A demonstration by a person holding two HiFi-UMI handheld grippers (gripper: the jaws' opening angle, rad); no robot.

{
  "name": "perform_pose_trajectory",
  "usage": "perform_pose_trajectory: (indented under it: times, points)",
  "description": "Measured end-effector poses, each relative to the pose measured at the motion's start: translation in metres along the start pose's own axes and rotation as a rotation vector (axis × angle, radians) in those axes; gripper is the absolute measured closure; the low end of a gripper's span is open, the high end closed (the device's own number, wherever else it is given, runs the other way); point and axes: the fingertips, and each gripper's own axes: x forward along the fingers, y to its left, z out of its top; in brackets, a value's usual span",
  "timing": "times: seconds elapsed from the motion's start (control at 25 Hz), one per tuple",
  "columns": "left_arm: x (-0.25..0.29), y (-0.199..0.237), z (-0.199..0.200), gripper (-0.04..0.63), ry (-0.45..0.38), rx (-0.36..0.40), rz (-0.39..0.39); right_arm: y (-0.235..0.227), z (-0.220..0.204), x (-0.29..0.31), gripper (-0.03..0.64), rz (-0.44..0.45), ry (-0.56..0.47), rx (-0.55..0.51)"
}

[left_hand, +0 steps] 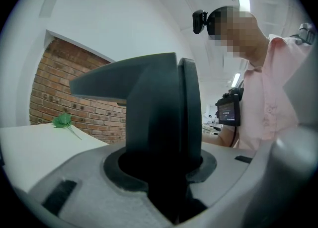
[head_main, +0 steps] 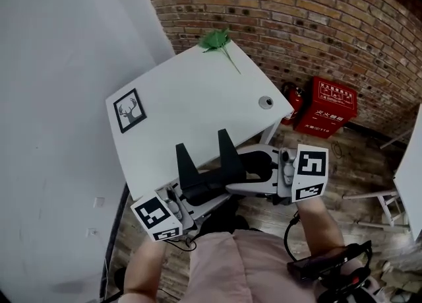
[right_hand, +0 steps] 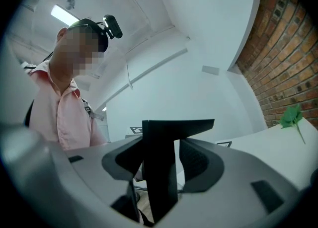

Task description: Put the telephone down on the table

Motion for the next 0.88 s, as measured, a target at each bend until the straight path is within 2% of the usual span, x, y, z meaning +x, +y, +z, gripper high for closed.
perform_pose_trajectory:
  times: [0.44,0.6,0.88]
  points:
    - [0.006,0.140,0.002,0.431,-0.015,-0.085,0.046,-0.137,0.005,0.040,0.396,0.024,0.034,0.065]
    - [0.009,0.191,0.006,0.431,-0.006,-0.093,0.055,-0.187,0.012,0.053,0.396,0.029,0.036,0.077]
    - [0.008,0.244,0.030,0.430,-0.026,-0.084,0.083,-0.234,0.036,0.072,0.397,0.030,0.031,0.066]
